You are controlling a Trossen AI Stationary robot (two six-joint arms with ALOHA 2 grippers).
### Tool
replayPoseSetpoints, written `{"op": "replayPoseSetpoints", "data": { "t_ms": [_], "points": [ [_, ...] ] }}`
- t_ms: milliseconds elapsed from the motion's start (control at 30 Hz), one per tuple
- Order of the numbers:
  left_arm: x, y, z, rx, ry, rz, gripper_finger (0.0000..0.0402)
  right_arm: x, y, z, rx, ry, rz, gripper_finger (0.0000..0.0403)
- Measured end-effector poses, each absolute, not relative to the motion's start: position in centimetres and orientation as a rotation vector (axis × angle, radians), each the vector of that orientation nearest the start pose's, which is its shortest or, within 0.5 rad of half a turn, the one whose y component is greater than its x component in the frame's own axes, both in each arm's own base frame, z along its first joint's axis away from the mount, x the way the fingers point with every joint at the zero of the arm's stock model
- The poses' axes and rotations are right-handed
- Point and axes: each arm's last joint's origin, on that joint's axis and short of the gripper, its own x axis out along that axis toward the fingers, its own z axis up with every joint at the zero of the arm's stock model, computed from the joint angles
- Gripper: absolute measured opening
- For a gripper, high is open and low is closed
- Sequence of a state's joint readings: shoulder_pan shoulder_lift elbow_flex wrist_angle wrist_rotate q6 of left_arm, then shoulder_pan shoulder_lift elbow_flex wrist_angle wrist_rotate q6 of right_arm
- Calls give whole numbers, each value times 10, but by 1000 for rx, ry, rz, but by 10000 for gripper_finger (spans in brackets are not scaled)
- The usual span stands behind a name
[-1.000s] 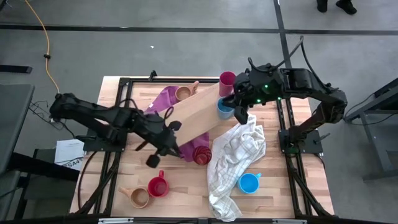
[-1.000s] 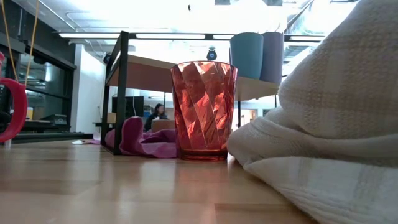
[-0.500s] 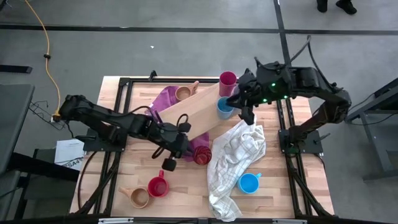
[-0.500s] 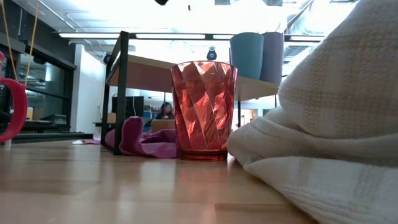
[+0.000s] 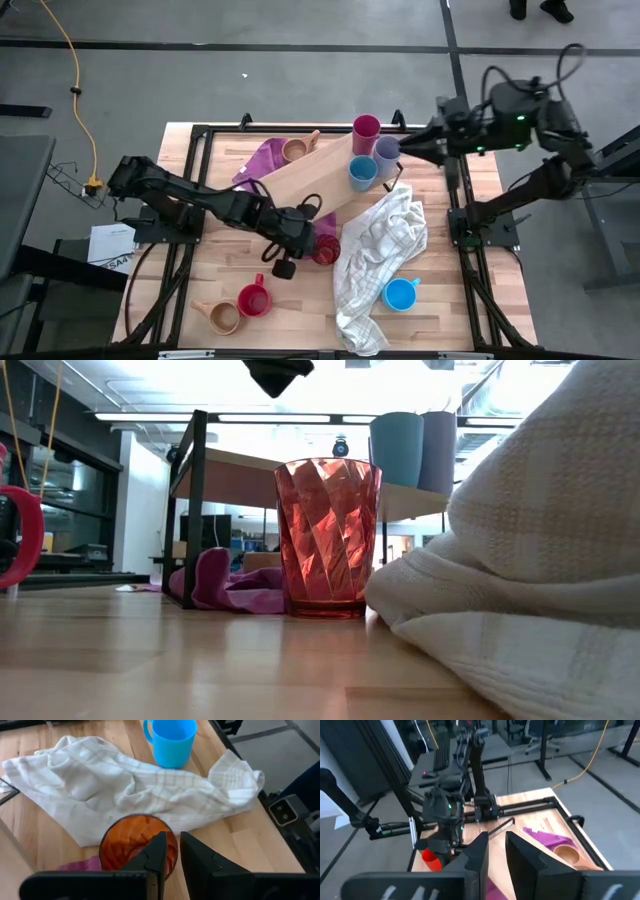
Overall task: Stack small to large cups/mugs on shelf
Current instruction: Put the red cup on the shelf
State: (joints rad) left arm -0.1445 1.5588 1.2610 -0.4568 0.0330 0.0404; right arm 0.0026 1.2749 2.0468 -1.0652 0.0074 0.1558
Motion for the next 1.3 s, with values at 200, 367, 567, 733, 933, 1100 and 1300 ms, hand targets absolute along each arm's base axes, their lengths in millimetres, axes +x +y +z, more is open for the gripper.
{"op": "replayPoseSetpoints", "data": {
  "t_ms": [200, 367, 567, 733, 933, 1100, 1300],
  "points": [
    [341, -51, 274, 88, 797, -192, 44, 151, 0, 542, 142, 308, -49, 58],
    [345, -52, 268, 87, 812, -198, 44, 147, -1, 538, 137, 355, -76, 58],
    [348, -53, 256, 78, 866, -241, 44, 146, -1, 537, 136, 366, -77, 58],
    [351, -54, 249, 76, 880, -247, 55, 145, -1, 536, 137, 373, -74, 58],
    [351, -54, 250, 80, 878, -244, 121, 144, -1, 535, 138, 385, -70, 58],
    [349, -54, 247, 60, 914, -245, 161, 143, -1, 535, 142, 390, -71, 58],
    [349, -54, 242, 39, 951, -250, 162, 141, -1, 535, 145, 387, -72, 58]
  ]
}}
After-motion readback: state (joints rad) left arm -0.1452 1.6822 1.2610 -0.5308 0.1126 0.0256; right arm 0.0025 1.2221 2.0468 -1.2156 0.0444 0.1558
